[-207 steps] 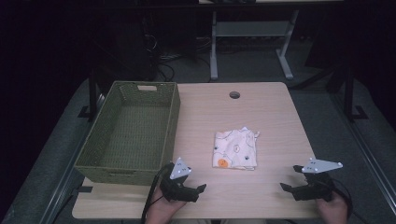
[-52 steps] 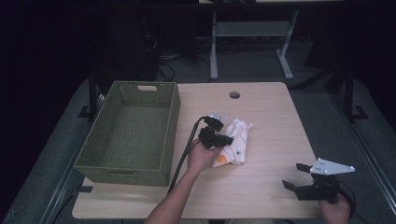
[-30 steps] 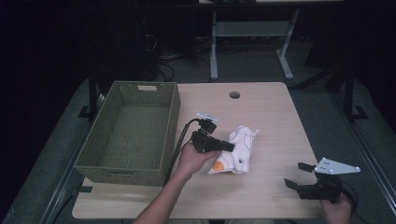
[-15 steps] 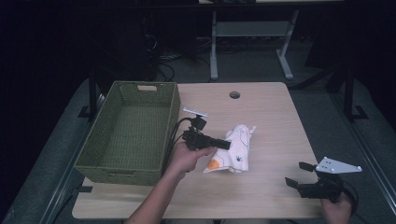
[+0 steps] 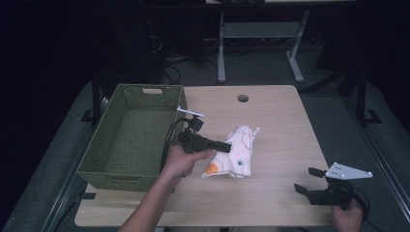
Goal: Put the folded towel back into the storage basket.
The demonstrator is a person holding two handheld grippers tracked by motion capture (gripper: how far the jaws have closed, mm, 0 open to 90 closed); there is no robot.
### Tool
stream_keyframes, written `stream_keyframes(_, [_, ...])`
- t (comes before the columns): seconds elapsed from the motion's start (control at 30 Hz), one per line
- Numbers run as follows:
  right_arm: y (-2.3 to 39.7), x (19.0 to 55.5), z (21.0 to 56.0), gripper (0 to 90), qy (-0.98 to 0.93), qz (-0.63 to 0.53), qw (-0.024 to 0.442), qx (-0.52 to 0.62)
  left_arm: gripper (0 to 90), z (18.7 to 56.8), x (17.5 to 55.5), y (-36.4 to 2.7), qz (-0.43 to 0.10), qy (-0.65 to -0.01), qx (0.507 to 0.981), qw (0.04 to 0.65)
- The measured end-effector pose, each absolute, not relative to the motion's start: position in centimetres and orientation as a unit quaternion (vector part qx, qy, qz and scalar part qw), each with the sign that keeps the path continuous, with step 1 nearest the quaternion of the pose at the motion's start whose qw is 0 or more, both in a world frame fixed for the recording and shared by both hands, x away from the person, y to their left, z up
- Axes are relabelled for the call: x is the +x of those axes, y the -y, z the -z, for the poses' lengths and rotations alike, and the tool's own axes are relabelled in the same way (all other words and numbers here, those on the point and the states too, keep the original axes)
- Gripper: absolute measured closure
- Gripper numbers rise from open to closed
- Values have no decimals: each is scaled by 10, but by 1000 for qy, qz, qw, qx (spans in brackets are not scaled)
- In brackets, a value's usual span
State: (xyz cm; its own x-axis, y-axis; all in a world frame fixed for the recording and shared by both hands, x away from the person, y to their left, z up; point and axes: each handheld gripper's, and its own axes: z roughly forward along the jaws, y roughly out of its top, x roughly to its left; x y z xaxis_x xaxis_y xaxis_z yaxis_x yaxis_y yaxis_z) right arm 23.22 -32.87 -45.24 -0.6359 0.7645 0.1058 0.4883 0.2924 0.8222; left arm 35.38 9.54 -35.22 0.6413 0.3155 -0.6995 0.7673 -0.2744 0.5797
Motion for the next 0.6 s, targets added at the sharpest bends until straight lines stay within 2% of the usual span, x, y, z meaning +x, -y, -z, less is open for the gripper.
stream_keyframes(0.6, [324, 234, 453, 135, -794, -436, 158, 393, 815, 332, 351, -120, 236, -352, 764, 487])
